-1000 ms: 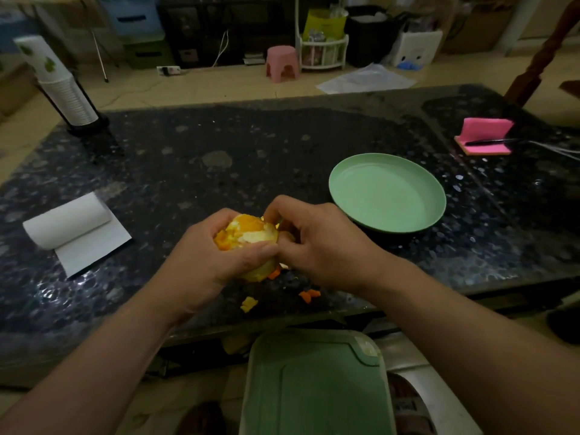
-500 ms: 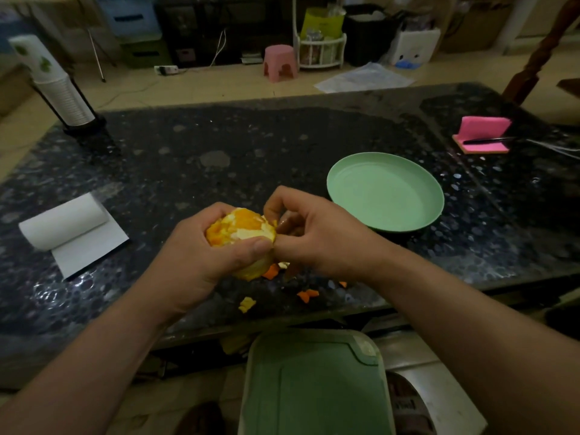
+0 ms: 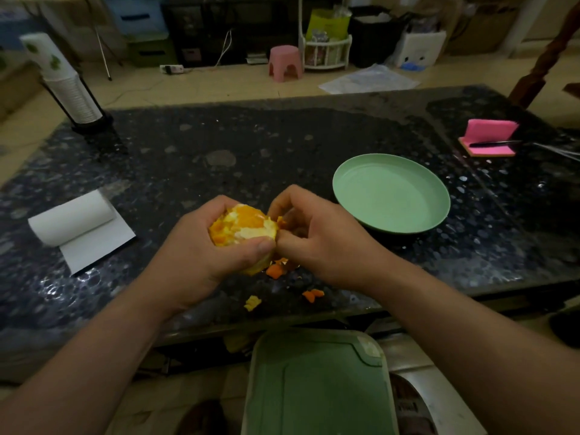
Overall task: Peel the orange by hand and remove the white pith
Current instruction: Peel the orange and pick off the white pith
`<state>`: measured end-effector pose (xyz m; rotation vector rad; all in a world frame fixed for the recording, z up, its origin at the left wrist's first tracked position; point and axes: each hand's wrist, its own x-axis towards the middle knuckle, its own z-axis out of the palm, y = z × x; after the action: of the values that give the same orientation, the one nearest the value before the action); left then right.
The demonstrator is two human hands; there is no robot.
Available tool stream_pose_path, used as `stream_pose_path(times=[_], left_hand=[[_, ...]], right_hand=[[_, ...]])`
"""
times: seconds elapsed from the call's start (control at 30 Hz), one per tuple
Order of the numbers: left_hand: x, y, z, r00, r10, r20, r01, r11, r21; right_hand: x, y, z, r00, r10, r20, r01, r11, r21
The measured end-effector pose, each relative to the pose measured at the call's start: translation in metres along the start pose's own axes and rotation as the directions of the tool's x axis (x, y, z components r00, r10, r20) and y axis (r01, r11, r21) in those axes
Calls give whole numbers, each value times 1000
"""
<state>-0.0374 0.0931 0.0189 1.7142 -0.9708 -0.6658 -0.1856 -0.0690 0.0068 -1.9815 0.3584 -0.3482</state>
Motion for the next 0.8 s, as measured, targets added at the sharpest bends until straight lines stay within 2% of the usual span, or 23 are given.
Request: stream_pose_path(times=[0.13,0.3,0.53,0.6,0.63,0.7,0.73,0.8], left_hand=[[-1,-2,4,999,33,-18,-32,998,47],[-2,-3,6,999,12,-45,-13,1000,-18],[1,-5,1,998,-1,-64,-4,997,-82],[2,-4,-2,999,-2,-50,-2,997,-74],[2,-4,-3,1000,2,-30,-4,999,-54],[2,-4,-3,1000,6,19,-6,1000,-2],[2,-4,-2,999,2,37,-3,1000,14],[1,-4,-2,998,-2,59,2,1000,17]], right_hand=[[1,1,4,998,-46,-38,43,996,-84],[-2,0,8,1000,3,-25,0,989,146],[-2,-4,6,1000,14,-7,-12,972,233],[-3,-4,0,999,-52,-4,52,994,99],[-4,-4,-3,993,-119,-9,118,992,-48],[-4,-4,-7,965,-262,22,251,893,-373],[-4,-6,-7,950,-308,46,292,827,-480],[-3,-8,-6,932,-357,61,328,758,-564]])
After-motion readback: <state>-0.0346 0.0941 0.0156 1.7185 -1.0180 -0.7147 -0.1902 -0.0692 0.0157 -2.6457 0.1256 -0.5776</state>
